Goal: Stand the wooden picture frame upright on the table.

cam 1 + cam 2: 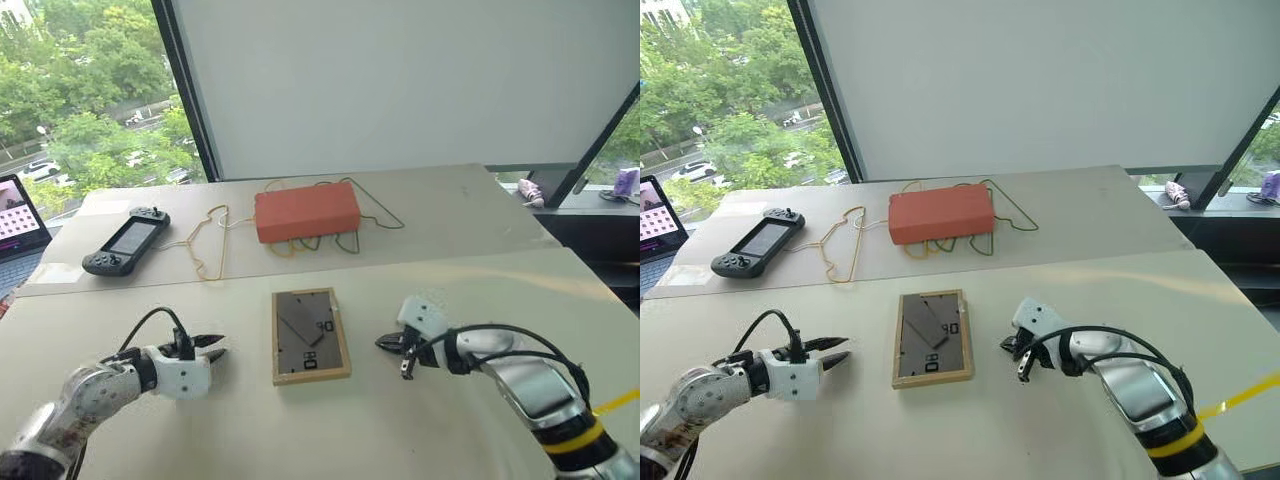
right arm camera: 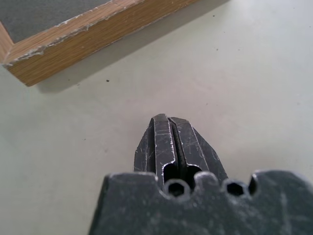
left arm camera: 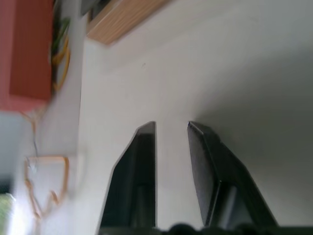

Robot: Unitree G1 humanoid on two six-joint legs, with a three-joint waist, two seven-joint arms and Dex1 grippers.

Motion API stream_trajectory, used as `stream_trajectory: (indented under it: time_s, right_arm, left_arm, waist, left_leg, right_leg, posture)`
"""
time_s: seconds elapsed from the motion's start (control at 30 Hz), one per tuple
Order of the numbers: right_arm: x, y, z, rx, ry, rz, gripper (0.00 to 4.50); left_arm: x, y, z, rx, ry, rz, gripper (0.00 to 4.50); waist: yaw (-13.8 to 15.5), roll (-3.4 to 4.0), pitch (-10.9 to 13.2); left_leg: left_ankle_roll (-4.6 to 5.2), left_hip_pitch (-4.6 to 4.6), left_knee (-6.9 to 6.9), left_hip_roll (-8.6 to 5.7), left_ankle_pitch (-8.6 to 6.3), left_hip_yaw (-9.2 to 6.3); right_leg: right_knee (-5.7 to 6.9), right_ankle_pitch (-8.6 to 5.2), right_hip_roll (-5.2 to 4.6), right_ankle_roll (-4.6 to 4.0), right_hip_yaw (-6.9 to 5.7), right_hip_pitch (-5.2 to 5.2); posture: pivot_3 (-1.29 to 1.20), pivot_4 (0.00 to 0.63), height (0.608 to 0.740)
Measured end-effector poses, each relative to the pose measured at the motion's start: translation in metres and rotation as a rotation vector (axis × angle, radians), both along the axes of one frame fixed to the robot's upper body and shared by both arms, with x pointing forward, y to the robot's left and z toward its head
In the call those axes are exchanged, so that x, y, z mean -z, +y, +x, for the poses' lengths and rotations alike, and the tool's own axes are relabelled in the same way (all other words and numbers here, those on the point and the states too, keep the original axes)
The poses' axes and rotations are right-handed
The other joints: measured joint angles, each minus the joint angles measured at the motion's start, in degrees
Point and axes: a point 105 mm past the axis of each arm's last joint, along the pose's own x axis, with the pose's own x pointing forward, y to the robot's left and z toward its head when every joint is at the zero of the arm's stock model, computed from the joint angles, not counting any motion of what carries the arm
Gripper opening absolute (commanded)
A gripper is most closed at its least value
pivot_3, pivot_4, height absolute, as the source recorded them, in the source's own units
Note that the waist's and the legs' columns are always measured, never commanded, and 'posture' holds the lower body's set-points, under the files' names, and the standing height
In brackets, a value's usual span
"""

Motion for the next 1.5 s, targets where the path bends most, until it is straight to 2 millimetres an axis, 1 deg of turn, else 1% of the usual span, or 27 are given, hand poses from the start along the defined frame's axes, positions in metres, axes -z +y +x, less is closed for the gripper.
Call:
stream_trajectory:
  time_s: [0.03,0.07,0.1,0.13,0.17,0.3,0.5,0.6,0.8,0.9,1.0,1.03,1.1,1.23,1.4,1.5]
  right_arm:
    - [0.0,0.005,0.001,-0.013,0.004,0.006,0.0]
    - [0.0,0.01,0.001,-0.024,0.012,0.01,0.0]
    - [-0.001,0.013,0.001,-0.033,0.018,0.011,0.0]
    - [-0.001,0.019,0.002,-0.044,0.037,0.016,0.0]
    - [-0.001,0.022,0.002,-0.049,0.045,0.017,0.0]
    - [-0.001,0.037,0.004,-0.081,0.084,0.004,0.0]
    - [-0.001,0.06,-0.001,-0.126,0.107,0.02,0.0]
    - [-0.001,0.061,-0.001,-0.111,0.116,0.02,0.0]
    - [0.001,0.061,0.001,-0.078,0.121,0.011,0.0]
    - [0.002,0.062,0.001,-0.07,0.12,0.011,0.0]
    - [0.002,0.061,-0.002,-0.076,0.117,0.011,0.0]
    - [0.002,0.061,-0.004,-0.079,0.115,0.013,0.0]
    - [0.002,0.061,-0.007,-0.089,0.111,0.014,0.0]
    - [0.002,0.054,-0.011,-0.108,0.097,-0.004,0.0]
    - [0.0,0.054,-0.012,-0.12,0.089,-0.01,0.0]
    - [0.0,0.056,-0.014,-0.127,0.094,-0.015,0.0]
  left_arm:
    - [-0.001,-0.005,0.0,0.057,-0.065,0.017,2.79]
    - [-0.002,-0.01,0.0,0.113,-0.125,0.024,3.27]
    - [-0.003,-0.013,-0.001,0.142,-0.159,0.02,3.54]
    - [-0.004,-0.017,-0.001,0.185,-0.208,0.013,3.96]
    - [-0.005,-0.018,-0.001,0.201,-0.228,0.007,4.25]
    - [-0.006,-0.028,-0.002,0.283,-0.305,-0.025,4.25]
    - [-0.002,-0.047,-0.011,0.391,-0.315,-0.09,4.25]
    - [0.001,-0.048,-0.012,0.41,-0.305,-0.09,4.25]
    - [0.003,-0.051,-0.005,0.422,-0.29,-0.096,4.25]
    - [0.003,-0.049,-0.004,0.423,-0.279,-0.095,4.25]
    - [0.002,-0.046,-0.01,0.437,-0.256,-0.11,4.25]
    - [0.002,-0.045,-0.014,0.447,-0.237,-0.123,4.25]
    - [0.0,-0.043,-0.021,0.46,-0.21,-0.143,4.25]
    - [-0.002,-0.036,-0.031,0.491,-0.151,-0.124,4.25]
    - [-0.003,-0.038,-0.031,0.511,-0.125,-0.1,4.25]
    - [-0.004,-0.045,-0.026,0.528,-0.13,-0.081,4.25]
  waist:
    - [-0.24,0.01,0.0]
    - [-0.45,0.01,0.0]
    - [-0.66,0.01,0.0]
    - [-1.02,0.01,-0.01]
    - [-1.21,0.03,-0.01]
    - [-1.71,0.08,-0.05]
    - [-1.82,0.1,-0.07]
    - [-1.82,0.19,-0.15]
    - [-1.32,0.33,-0.25]
    - [-1.28,0.34,-0.26]
    - [-1.46,0.33,-0.26]
    - [-1.72,0.33,-0.26]
    - [-2.03,0.33,-0.26]
    - [-1.99,0.33,-0.26]
    - [-1.54,0.31,-0.27]
    - [-1.46,0.31,-0.27]
  left_leg:
    - [-0.04,0.0,-0.01,0.06,0.03,0.03]
    - [-0.07,0.01,0.0,0.16,0.04,0.03]
    - [-0.08,0.01,-0.01,0.23,0.04,0.03]
    - [-0.09,0.0,-0.02,0.32,0.04,0.03]
    - [-0.09,0.0,-0.06,0.33,0.04,0.03]
    - [-0.09,0.06,-0.21,0.39,0.04,0.06]
    - [-0.1,0.06,-0.37,0.45,0.05,0.07]
    - [-0.1,0.11,-0.44,0.45,0.05,0.1]
    - [-0.17,0.45,-0.49,0.47,0.1,0.13]
    - [-0.2,0.57,-0.55,0.51,0.12,0.14]
    - [-0.27,0.55,-0.65,0.56,0.15,0.17]
    - [-0.28,0.54,-0.75,0.59,0.16,0.21]
    - [-0.31,0.48,-0.83,0.59,0.12,0.23]
    - [-0.3,0.26,-0.83,0.57,-0.03,0.27]
    - [-0.28,0.14,-0.81,0.57,-0.05,0.28]
    - [-0.27,0.14,-0.8,0.58,-0.06,0.28]
  right_leg:
    - [0.03,0.03,0.07,-0.04,0.04,-0.06]
    - [0.04,0.06,0.17,-0.09,0.05,-0.07]
    - [0.06,0.08,0.24,-0.13,0.05,-0.1]
    - [0.1,0.1,0.33,-0.16,0.05,-0.12]
    - [0.12,0.11,0.35,-0.16,0.05,-0.12]
    - [0.15,0.11,0.39,-0.17,0.07,-0.14]
    - [0.13,0.12,0.44,-0.18,0.06,-0.21]
    - [0.12,0.11,0.43,-0.18,0.07,-0.19]
    - [0.16,0.08,0.44,-0.13,0.11,-0.05]
    - [0.19,-0.07,0.46,0.11,0.13,-0.01]
    - [0.19,0.03,0.49,-0.05,0.13,-0.1]
    - [0.2,0.09,0.49,-0.14,0.12,-0.15]
    - [0.14,0.1,0.49,-0.16,0.11,-0.22]
    - [-0.12,0.08,0.46,-0.13,0.03,-0.34]
    - [-0.27,0.08,0.46,-0.13,-0.03,-0.33]
    - [-0.23,0.08,0.47,-0.13,-0.04,-0.33]
  posture:
    - [0.0,0.15,0.74]
    - [0.0,0.15,0.74]
    - [0.0,0.15,0.74]
    - [0.0,0.15,0.74]
    - [0.0,0.15,0.74]
    - [0.0,0.15,0.74]
    - [0.0,0.15,0.74]
    - [0.0,0.15,0.74]
    - [0.0,0.15,0.74]
    - [0.0,0.15,0.74]
    - [0.0,0.15,0.74]
    - [0.0,0.15,0.74]
    - [0.0,0.15,0.74]
    - [0.0,0.15,0.74]
    - [0.0,0.15,0.74]
    - [0.0,0.15,0.74]
